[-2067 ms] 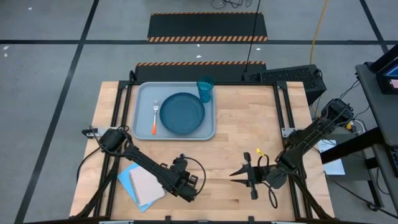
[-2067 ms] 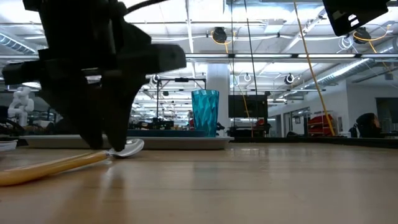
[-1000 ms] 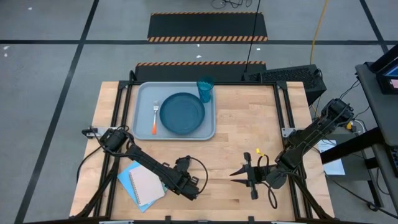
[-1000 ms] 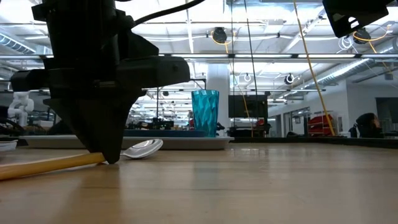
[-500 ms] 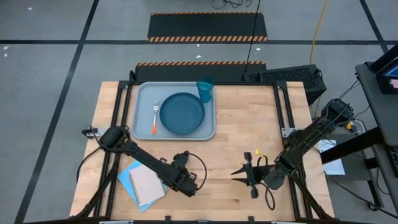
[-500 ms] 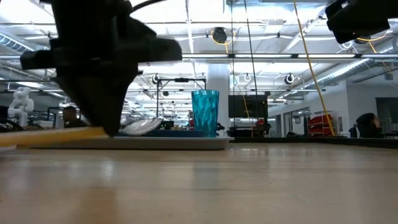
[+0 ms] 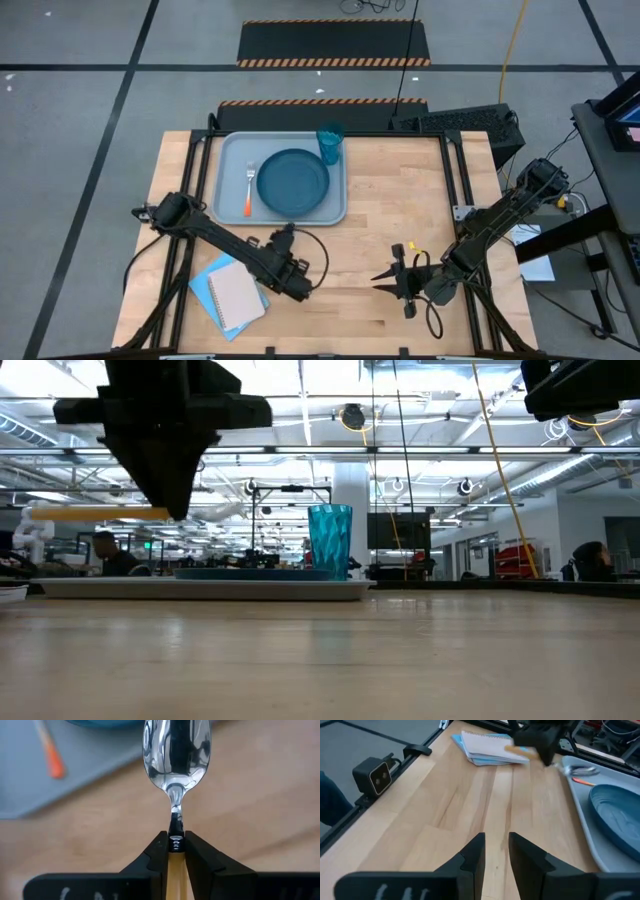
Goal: Pick and place plate/cup/fork/spoon on tray
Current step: Put the yellow spoon on the light blue tray to the left of the orange fork
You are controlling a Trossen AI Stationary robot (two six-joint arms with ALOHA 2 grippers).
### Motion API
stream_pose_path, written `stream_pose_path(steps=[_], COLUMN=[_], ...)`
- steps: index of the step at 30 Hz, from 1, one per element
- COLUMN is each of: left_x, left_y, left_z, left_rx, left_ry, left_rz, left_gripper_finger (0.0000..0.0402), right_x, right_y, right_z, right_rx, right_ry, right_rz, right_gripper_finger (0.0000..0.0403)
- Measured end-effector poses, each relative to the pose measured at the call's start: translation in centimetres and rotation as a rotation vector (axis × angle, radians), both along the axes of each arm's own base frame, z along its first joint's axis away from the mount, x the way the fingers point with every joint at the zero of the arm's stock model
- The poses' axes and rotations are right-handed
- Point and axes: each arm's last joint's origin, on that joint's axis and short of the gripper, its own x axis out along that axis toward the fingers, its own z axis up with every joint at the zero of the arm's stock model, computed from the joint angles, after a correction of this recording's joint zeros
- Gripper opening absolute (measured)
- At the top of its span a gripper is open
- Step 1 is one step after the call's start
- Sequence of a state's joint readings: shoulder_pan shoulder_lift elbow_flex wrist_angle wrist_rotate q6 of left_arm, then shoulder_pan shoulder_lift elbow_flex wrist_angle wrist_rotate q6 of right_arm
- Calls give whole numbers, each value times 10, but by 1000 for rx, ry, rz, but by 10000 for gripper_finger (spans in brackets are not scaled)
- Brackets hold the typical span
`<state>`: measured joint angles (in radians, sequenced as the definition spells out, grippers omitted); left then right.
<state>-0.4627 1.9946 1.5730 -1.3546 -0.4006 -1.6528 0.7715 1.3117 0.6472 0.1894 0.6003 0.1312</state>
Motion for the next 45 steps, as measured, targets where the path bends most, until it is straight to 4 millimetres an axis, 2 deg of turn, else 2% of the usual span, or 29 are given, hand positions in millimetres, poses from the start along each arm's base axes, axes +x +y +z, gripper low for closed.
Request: stream_pose_path(steps=[7, 12, 19, 26, 34, 39, 45], left_x=[-15, -21, -35, -67, -101, -110, -120], left_y=[30, 57, 101, 141, 179, 201, 223], left_z=[26, 42, 46, 30, 0, -28, -48], left_rx=[93, 134, 171, 154, 114, 72, 39], left_ry=[102, 74, 124, 193, 125, 123, 103], left_rz=[80, 90, 119, 211, 325, 337, 363], left_gripper_finger=[51, 51, 51, 51, 51, 51, 51], right_x=[0, 2, 4, 3, 6, 8, 10], right_y=[0, -3, -8, -9, -13, -16, -21], right_z=[0, 0, -2, -5, -5, -5, -7], right_rx=[-53, -87, -102, -122, -137, -161, -189], right_ry=[-2, -4, 16, 39, 39, 45, 68], right_rz=[24, 25, 8, 10, -4, -6, -20], right_gripper_finger=[80, 80, 80, 80, 80, 80, 80])
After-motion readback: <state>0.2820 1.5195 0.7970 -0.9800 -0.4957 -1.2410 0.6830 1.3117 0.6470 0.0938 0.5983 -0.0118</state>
